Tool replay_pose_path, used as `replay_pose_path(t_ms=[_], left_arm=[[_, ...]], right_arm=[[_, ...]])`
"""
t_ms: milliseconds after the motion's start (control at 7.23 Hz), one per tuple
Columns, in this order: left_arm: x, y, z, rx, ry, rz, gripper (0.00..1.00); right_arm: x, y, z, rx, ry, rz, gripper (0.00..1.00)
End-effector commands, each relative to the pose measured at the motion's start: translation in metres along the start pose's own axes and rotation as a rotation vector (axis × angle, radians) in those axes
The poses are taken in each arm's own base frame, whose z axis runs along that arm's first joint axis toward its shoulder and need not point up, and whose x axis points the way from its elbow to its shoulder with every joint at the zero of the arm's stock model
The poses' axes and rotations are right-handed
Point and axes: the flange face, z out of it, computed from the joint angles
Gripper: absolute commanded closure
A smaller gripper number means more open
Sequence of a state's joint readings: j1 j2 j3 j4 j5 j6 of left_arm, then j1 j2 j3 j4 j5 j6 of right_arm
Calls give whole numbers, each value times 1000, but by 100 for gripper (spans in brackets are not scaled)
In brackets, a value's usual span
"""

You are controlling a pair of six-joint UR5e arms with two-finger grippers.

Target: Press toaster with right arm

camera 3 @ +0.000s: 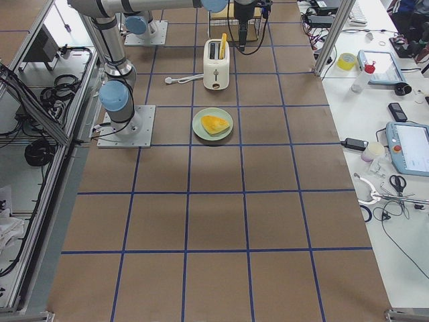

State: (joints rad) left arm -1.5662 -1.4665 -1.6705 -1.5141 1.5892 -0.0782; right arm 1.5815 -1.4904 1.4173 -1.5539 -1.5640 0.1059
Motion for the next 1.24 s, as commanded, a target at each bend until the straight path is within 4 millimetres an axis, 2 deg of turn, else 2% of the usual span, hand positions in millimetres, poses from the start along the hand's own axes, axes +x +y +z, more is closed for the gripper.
replay_pose_path(t_ms=[0,415,1106], left_arm=[[0,0,0,0,2,0,0],[0,0,0,0,2,0,0],[0,0,0,0,0,0,0]], right_arm=[[0,-2,2,-4,0,0,0],[0,-5,10,-10,2,2,0],[3,-2,1,1,33,9,0]])
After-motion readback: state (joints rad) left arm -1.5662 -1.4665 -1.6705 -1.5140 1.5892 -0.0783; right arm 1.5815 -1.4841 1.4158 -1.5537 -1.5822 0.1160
